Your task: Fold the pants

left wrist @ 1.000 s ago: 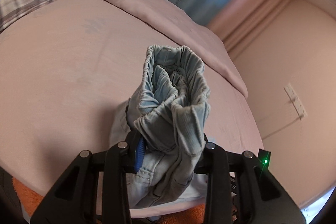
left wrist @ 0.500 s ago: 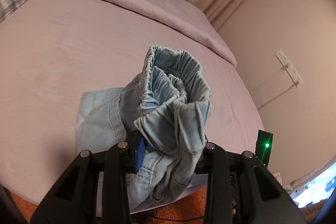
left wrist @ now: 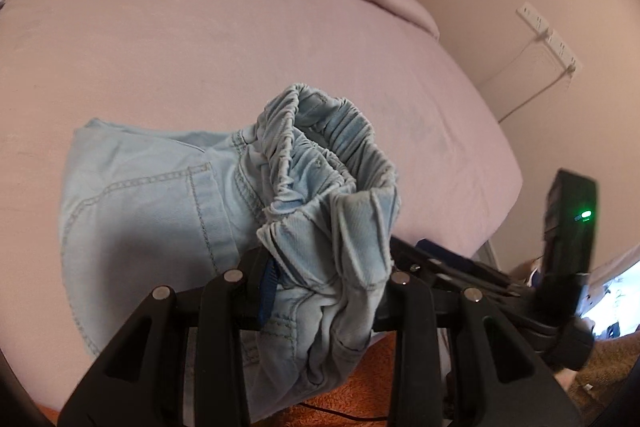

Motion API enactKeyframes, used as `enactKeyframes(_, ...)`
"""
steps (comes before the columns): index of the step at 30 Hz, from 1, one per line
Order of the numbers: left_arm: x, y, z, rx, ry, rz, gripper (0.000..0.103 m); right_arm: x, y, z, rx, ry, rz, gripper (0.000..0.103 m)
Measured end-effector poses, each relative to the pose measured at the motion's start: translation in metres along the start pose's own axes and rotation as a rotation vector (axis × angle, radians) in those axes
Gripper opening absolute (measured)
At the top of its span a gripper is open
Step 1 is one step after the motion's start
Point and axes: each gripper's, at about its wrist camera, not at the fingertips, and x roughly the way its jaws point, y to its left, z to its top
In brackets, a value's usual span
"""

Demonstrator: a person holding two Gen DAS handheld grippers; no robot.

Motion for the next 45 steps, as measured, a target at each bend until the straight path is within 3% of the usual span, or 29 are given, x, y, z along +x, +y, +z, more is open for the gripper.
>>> enactKeyframes(5,0.012,-0.004,0.005,0.035,0.016,-0.01,0.034,-0.003,-0.011,-0.002,0.024,-0.006,-0.011,0.065)
enactKeyframes(10,0.037,0.008,-0.014,0.065,0.076,-0.008,0.038,-0.003,-0.015,-0.003,0.038,-0.003,-0.018,0.065)
enactKeyframes(12,0.033,0.008,-0.015,0.058,0.068,-0.034,0.053,-0.006,-0.016,-0.003,0.047,-0.011,-0.013,0.065)
enactKeyframes(13,0.03,0.009,-0.015,0.041,0.081,-0.072,0.075,-0.007,-0.016,-0.002,0.05,-0.017,-0.013,0.065)
enactKeyframes(14,0.026,0.011,-0.013,0.013,0.105,-0.103,0.084,-0.008,-0.016,-0.001,0.05,-0.02,-0.012,0.065)
enactKeyframes(18,-0.007,0.023,-0.012,-0.036,0.059,-0.127,0.09,-0.017,-0.022,0.0,0.063,-0.046,0.008,0.08)
enactKeyframes(19,-0.017,0.028,-0.01,-0.036,0.033,-0.109,0.095,-0.018,-0.022,0.002,0.066,-0.054,0.014,0.08)
enactKeyframes(23,-0.044,0.054,-0.007,-0.058,-0.052,0.036,0.096,-0.026,-0.017,0.007,0.058,-0.082,0.058,0.081)
enactKeyframes(27,-0.061,0.091,-0.011,-0.126,-0.082,0.189,0.096,-0.014,0.003,0.006,0.012,-0.027,0.152,0.083)
enactKeyframes(32,-0.068,0.108,-0.016,-0.188,-0.097,0.263,0.096,0.01,0.032,0.002,-0.044,0.044,0.226,0.083)
enactKeyframes(35,-0.069,0.111,-0.018,-0.211,-0.102,0.282,0.096,0.03,0.041,0.001,-0.064,0.111,0.224,0.083)
enactKeyframes(36,-0.069,0.113,-0.019,-0.219,-0.102,0.287,0.096,0.033,0.042,0.002,-0.071,0.122,0.218,0.079)
enactKeyframes(37,-0.072,0.117,-0.021,-0.226,-0.104,0.289,0.096,0.035,0.045,-0.003,-0.096,0.124,0.179,0.06)
enactKeyframes(38,-0.072,0.12,-0.022,-0.235,-0.107,0.293,0.096,0.033,0.049,-0.004,-0.128,0.102,0.134,0.052)
enactKeyframes(40,-0.077,0.122,-0.024,-0.248,-0.111,0.296,0.096,0.024,0.05,-0.004,-0.147,0.082,0.138,0.04)
enactKeyframes(45,-0.066,0.123,-0.02,-0.259,-0.079,0.271,0.095,-0.013,0.045,-0.002,-0.186,0.005,0.163,0.036)
